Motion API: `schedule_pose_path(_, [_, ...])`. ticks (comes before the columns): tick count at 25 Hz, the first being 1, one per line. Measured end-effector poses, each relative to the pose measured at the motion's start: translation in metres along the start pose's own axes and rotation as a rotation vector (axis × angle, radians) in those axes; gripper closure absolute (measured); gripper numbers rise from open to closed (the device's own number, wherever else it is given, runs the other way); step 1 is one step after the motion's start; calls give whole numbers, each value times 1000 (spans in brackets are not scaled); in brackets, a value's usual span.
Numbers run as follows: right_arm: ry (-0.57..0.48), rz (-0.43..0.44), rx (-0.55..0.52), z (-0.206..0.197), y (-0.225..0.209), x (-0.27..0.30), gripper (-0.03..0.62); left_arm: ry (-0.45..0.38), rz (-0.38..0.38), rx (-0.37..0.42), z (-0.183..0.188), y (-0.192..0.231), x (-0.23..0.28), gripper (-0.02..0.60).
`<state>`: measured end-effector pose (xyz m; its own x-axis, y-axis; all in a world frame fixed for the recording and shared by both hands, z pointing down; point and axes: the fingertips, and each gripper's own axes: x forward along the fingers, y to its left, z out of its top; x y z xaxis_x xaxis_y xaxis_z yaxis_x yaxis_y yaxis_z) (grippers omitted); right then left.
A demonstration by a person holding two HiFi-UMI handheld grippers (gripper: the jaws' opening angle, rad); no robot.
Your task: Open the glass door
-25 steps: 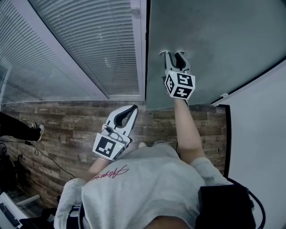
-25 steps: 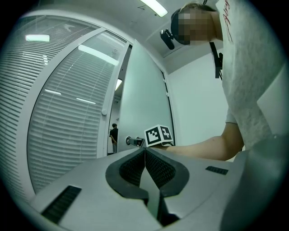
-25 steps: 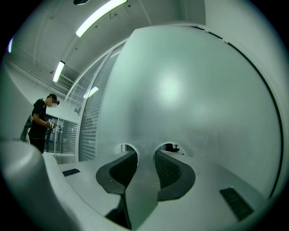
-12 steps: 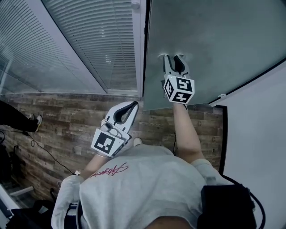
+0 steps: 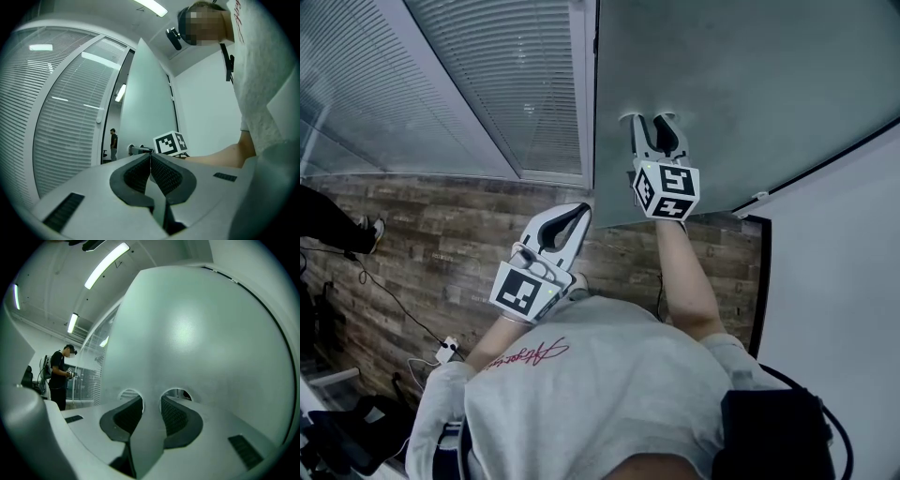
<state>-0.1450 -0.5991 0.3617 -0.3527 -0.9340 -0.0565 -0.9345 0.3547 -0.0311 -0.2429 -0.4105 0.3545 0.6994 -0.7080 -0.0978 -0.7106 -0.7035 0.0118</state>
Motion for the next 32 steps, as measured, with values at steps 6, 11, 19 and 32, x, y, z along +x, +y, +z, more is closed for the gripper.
schedule_pose_path(6, [-1,48,1,3,11,-27,461,0,54,-3,1,-28,-15,565])
schedule_pose_path(11, [-6,88,7,4,14,-50,461,-7,112,-6,0,-55,-26,565])
schedule_pose_path(19, [-20,158,14,7,17,-87,461,-1,225,-4,-4,-90,-49,565])
schedule_pose_path(32, [-29,184,14,10,27,-146,461,3,210,23,8,-128,-72,565])
